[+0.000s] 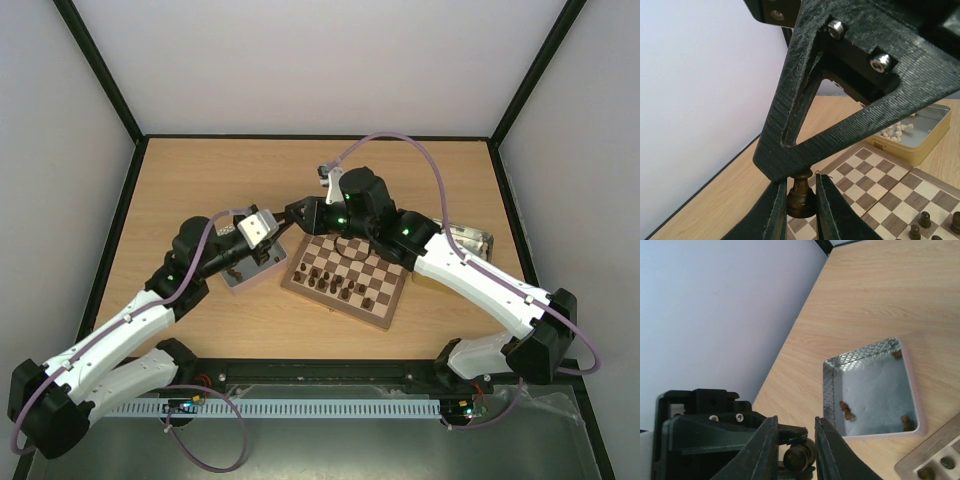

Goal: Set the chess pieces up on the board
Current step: Place the chess piece on the chessboard.

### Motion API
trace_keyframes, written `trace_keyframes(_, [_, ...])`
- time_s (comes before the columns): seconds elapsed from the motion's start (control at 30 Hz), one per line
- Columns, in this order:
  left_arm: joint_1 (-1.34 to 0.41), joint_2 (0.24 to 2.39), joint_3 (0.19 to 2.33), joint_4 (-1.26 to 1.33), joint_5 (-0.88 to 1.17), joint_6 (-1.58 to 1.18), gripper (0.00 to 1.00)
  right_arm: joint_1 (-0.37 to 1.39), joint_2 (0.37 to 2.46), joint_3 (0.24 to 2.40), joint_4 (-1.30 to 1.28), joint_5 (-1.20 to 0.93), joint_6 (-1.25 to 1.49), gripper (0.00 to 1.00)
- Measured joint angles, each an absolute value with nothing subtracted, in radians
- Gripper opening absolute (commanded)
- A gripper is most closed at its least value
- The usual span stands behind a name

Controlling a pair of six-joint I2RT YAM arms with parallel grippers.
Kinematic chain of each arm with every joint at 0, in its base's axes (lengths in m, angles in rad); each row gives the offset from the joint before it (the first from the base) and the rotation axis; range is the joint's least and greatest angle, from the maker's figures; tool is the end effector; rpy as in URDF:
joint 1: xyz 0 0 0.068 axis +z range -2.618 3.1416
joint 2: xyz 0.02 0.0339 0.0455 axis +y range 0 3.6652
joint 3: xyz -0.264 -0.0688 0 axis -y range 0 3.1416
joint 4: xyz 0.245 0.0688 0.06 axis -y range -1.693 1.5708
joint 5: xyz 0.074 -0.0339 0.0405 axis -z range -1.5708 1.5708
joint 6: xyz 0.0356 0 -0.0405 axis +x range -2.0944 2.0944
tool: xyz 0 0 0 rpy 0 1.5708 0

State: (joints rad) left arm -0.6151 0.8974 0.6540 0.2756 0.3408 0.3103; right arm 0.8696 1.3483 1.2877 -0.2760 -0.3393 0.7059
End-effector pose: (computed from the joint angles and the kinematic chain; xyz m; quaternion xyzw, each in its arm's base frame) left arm 0.1688 -0.1338 0.3225 0.4150 0.5591 -0.2241 0.6819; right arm 0.1919 0.2456 0.3805 -0.1631 0.7932 0.5014 0.3048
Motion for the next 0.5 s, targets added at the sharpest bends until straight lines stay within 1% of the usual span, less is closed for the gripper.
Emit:
trace_keyframes(0.07, [-0.615,0.897,0.648,0.28,0.341,0.311,0.07,0.868,1.348,1.288,-0.275,-0.354,0.709,0.12])
trace_keyframes(0.13, [-0.615,0.894,0.641,0.285,0.34,0.31,0.09,0.866,1.348,1.287,-0.276,-0.367,0.716,0.11])
trace_keyframes(0.17, [-0.615,0.891,0.638,0.288,0.34,0.31,0.09,0.864,1.348,1.286,-0.276,-0.372,0.72,0.13])
trace_keyframes(0.23, [-0.615,0.89,0.637,0.289,0.34,0.307,0.09,0.863,1.348,1.284,-0.275,-0.378,0.727,0.2])
trace_keyframes(0.27, [-0.615,0.889,0.636,0.29,0.34,0.305,0.09,0.863,1.347,1.281,-0.272,-0.38,0.731,0.22])
trace_keyframes(0.37, [-0.615,0.889,0.636,0.292,0.337,0.302,0.08,0.863,1.339,1.265,-0.261,-0.388,0.743,0.23])
trace_keyframes(0.43, [-0.616,0.889,0.636,0.292,0.336,0.302,0.08,0.862,1.335,1.256,-0.253,-0.393,0.748,0.2])
trace_keyframes(0.5, [-0.617,0.889,0.636,0.292,0.334,0.302,0.08,0.861,1.329,1.248,-0.246,-0.403,0.75,0.12])
